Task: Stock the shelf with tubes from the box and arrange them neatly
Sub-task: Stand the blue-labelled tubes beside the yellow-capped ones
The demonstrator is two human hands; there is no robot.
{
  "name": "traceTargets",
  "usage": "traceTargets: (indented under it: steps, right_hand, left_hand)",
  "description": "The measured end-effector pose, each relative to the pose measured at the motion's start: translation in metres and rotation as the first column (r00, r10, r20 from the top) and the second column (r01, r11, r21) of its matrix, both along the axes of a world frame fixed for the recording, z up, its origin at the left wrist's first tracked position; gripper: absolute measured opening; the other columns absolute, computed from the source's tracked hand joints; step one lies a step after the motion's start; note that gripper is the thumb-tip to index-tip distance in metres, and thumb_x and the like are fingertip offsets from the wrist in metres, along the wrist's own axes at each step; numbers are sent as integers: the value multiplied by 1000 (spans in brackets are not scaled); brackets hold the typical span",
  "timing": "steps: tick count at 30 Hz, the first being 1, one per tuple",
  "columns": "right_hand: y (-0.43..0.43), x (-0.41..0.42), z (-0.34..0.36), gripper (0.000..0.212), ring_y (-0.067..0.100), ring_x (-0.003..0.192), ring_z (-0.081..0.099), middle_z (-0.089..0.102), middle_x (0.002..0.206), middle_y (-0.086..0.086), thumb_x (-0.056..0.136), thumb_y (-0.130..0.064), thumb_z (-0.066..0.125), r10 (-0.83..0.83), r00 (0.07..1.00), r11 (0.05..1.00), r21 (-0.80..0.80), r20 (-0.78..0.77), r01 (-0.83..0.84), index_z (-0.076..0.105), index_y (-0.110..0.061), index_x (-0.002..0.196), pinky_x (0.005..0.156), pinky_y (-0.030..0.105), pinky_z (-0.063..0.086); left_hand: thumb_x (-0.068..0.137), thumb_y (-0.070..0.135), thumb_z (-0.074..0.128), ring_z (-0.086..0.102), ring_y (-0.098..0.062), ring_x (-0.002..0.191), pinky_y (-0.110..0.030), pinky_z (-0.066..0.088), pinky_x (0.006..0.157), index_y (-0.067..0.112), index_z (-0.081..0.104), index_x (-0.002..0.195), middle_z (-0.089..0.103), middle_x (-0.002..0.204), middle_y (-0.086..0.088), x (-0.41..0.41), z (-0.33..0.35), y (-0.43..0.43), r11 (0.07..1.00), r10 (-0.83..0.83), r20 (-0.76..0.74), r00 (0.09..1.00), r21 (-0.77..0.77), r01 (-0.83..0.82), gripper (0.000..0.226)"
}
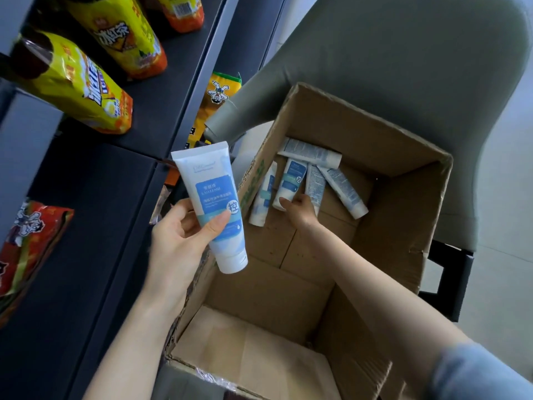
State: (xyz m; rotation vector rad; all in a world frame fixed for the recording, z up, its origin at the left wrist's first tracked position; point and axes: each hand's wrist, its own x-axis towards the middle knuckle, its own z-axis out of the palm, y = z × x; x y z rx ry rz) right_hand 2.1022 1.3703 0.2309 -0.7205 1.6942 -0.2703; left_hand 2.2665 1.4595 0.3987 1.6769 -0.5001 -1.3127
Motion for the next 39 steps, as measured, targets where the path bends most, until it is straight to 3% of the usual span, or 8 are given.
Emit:
traceTargets:
  steps: [3,6,12,16,19,24,31,39]
  right_hand:
    - [-5,5,-15,52,28,122,52,53,133,12,90,-13,61,65,998,998,-26,-12,-65,38,-4,135,102,39,43]
    - [-14,13,-24,54,26,120,53,53,132,12,89,-14,63,5,999,999,-51,-52,-8,36,-4,136,94,31,44]
    - [-20,23,-37,73,28,122,51,50,135,15,84,-19,70,-101,990,992,-82,-97,93,25,-3,139,96,31,41]
    - [-15,11,-33,76,27,123,51,48,136,13,79,-15,76,-108,994,990,-88,5,108,28,-5,137,105,39,41]
    - [1,-6,-28,76,29,120,54,51,135,15,78,-12,76,-75,988,997,-15,137,78,31,-5,139,102,47,45]
    - [31,-21,-4,80,27,109,63,58,127,11,75,-13,79,-69,953,996,68,295,51,32,-16,140,95,48,50]
    - [76,-24,90,65,23,99,69,70,109,9,74,-9,78,156,887,981,-176,435,-86,39,-22,125,89,47,53]
    - [136,1,238,39,18,93,68,71,103,3,78,-27,67,438,723,865,-469,534,-177,51,-22,114,73,32,56]
  left_hand:
    - [73,24,69,70,-12,92,-20,56,69,14,65,107,73,100,2,2,-3,2,999,14,-93,996,50,-9,36]
    - [74,24,68,70,-11,90,-19,55,67,15,64,107,74,99,3,4,-3,3,998,20,-122,992,61,-13,34]
    - [69,28,68,69,-10,89,-25,56,74,21,65,105,73,98,3,10,0,8,994,111,-262,959,44,-103,36]
    - [70,27,66,68,-9,87,-25,55,76,26,68,102,72,99,5,15,5,20,983,177,-373,911,27,-180,32]
    - [70,26,66,69,-9,87,-25,55,76,27,67,105,71,100,4,15,10,31,983,178,-408,895,29,-182,35]
    - [70,26,66,68,-9,84,-22,56,67,22,63,112,71,101,2,9,19,55,986,165,-427,889,59,-154,42]
    - [68,11,69,69,-13,84,-21,55,62,20,63,114,72,102,-5,8,62,111,998,-12,-294,956,-56,-5,47]
    - [54,21,76,70,-9,83,-15,53,69,19,72,92,75,94,-1,29,152,190,969,84,-4,996,-231,-83,38]
